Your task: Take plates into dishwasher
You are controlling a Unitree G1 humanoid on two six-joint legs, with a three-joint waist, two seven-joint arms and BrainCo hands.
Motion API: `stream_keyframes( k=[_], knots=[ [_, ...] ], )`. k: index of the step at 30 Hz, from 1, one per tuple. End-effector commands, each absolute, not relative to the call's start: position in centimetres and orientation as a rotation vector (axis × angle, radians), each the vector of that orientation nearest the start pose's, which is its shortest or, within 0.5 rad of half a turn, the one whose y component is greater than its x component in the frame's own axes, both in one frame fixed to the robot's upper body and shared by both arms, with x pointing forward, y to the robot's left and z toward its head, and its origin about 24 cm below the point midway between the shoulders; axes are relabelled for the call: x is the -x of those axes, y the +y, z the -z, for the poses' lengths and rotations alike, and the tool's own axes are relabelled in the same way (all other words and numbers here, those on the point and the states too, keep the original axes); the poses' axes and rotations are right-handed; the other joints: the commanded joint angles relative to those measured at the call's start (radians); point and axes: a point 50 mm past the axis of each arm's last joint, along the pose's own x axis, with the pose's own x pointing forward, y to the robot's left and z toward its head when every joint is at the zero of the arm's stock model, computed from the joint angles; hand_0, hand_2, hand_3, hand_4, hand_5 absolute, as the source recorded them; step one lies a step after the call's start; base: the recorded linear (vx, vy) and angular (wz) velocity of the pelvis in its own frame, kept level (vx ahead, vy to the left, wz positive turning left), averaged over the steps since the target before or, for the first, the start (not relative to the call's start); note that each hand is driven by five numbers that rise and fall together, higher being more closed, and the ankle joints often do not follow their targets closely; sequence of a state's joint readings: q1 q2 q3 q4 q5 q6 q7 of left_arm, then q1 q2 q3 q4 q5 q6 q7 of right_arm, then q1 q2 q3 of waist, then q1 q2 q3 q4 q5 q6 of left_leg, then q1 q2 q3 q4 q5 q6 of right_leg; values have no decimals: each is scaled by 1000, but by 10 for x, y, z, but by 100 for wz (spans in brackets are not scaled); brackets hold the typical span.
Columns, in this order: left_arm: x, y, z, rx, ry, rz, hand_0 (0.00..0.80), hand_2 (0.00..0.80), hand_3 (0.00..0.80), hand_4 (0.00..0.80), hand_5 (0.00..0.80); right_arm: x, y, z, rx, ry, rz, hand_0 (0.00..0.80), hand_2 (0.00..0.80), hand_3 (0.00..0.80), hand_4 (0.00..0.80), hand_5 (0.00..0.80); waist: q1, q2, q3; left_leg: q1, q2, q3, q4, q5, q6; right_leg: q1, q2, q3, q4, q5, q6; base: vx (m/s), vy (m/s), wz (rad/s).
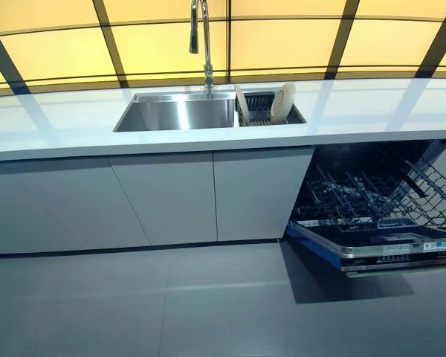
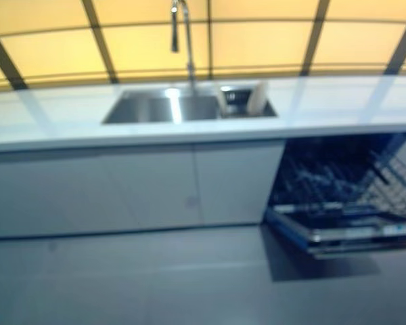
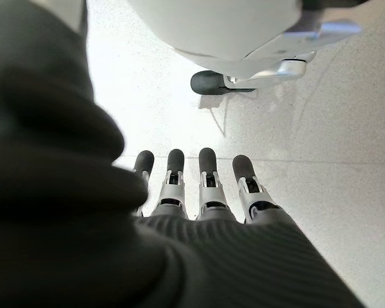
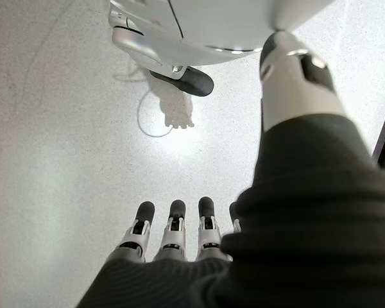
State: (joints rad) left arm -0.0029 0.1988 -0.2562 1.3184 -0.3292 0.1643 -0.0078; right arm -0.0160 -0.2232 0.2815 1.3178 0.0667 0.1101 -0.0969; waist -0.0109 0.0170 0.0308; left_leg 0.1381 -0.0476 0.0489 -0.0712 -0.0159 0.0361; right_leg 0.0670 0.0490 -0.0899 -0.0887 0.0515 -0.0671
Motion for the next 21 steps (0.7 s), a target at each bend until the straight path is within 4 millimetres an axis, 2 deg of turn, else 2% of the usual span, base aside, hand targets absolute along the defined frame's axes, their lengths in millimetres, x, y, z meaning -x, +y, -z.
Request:
stream_keyframes(
  k=[1,2,4,5,6,7,8,9,10,11,12,14,16,18,19,20,21],
  knots=[
    [-56,193,177,2,1524,-132,0,0,0,0,0,-71,-208,173,332,1423,-25,0,0,0,0,0,-6,-31,7,-36,-2,-59,65,8,-3,24,-41,44,59,-28,72,30,-73,1],
    [-57,194,176,7,1525,-149,0,0,0,0,0,-76,-210,172,331,1412,-23,0,0,0,0,0,-7,-50,36,-101,4,-42,221,-3,-13,15,-45,54,97,-36,53,5,-90,3],
    [-53,195,177,39,1528,-168,0,0,0,0,0,-81,-211,170,332,1398,-38,0,0,0,0,0,5,-68,82,-255,-1,-45,479,71,-24,4,-38,75,133,-39,27,-17,-101,6],
    [-54,195,177,39,1528,-168,0,0,0,0,0,-81,-211,170,332,1398,-38,0,0,0,0,0,4,-66,80,-261,1,-47,487,68,-25,1,-36,74,134,-39,27,-18,-75,1],
    [-50,195,177,71,1533,-177,0,0,0,0,0,-83,-213,170,343,1397,-40,0,0,0,0,0,13,-67,109,-352,-3,-38,586,128,-36,5,-28,92,147,-36,14,13,-26,-15],
    [-48,194,177,86,1538,-184,0,0,0,0,0,-83,-214,169,345,1400,-34,0,0,0,0,0,18,-61,120,-388,-4,-33,596,158,-45,10,-20,100,147,-35,14,103,2,-24],
    [-44,194,178,106,1548,-199,0,0,0,0,0,-83,-216,169,343,1404,-22,0,0,0,0,0,31,-46,136,-413,-13,-26,525,200,-59,28,-3,121,140,-33,20,253,72,-26],
    [-37,194,178,119,1559,-208,0,0,0,0,0,-82,-218,169,345,1404,-21,0,0,0,0,0,50,-19,142,-432,-7,-20,357,255,-70,54,28,142,134,-44,23,398,109,-17],
    [-32,192,179,129,1570,-210,0,0,0,0,0,-81,-220,169,346,1405,-23,0,0,0,0,0,67,-2,147,-435,8,-17,183,273,-67,78,46,158,130,-61,23,471,107,-20],
    [-28,190,179,137,1578,-214,0,0,0,0,0,-81,-221,169,347,1407,-22,0,0,0,0,0,84,1,152,-435,2,-37,57,281,-65,101,51,173,129,-76,22,513,87,-40],
    [-23,188,180,151,1586,-229,0,0,0,0,0,-81,-222,169,344,1404,-14,0,0,0,0,0,105,-5,149,-466,-15,-72,-16,258,-68,126,50,197,129,-93,22,467,80,-44],
    [-21,184,181,165,1594,-229,0,0,0,0,0,-81,-224,168,331,1399,9,0,0,0,0,0,114,0,139,-460,-12,-50,-16,260,-65,147,44,190,142,-130,22,333,95,-33],
    [-23,181,181,199,1586,-247,0,0,0,0,0,-82,-224,168,330,1388,11,0,0,0,0,0,111,5,123,-441,0,-4,5,233,-52,161,9,178,163,-161,43,306,147,-49],
    [-30,185,180,194,1556,-269,0,0,0,0,0,-77,-223,169,319,1412,31,0,0,0,0,0,110,9,117,-443,24,-5,83,217,-52,199,-39,152,229,-233,61,547,162,-72],
    [-32,190,179,161,1547,-263,0,0,0,0,0,-69,-221,171,317,1433,31,0,0,0,0,0,116,2,105,-462,17,-9,158,217,-57,233,-64,138,227,-236,77,564,114,-60],
    [-34,194,179,143,1534,-261,0,0,0,0,0,-66,-220,171,315,1439,19,0,0,0,0,0,115,-3,98,-468,29,23,187,214,-62,246,-78,116,217,-234,84,359,63,-50],
    [-36,196,179,136,1528,-261,0,0,0,0,0,-65,-220,172,314,1438,10,0,0,0,0,0,114,-5,94,-469,34,36,197,210,-63,249,-84,105,213,-233,87,265,54,-31]
  ],
)
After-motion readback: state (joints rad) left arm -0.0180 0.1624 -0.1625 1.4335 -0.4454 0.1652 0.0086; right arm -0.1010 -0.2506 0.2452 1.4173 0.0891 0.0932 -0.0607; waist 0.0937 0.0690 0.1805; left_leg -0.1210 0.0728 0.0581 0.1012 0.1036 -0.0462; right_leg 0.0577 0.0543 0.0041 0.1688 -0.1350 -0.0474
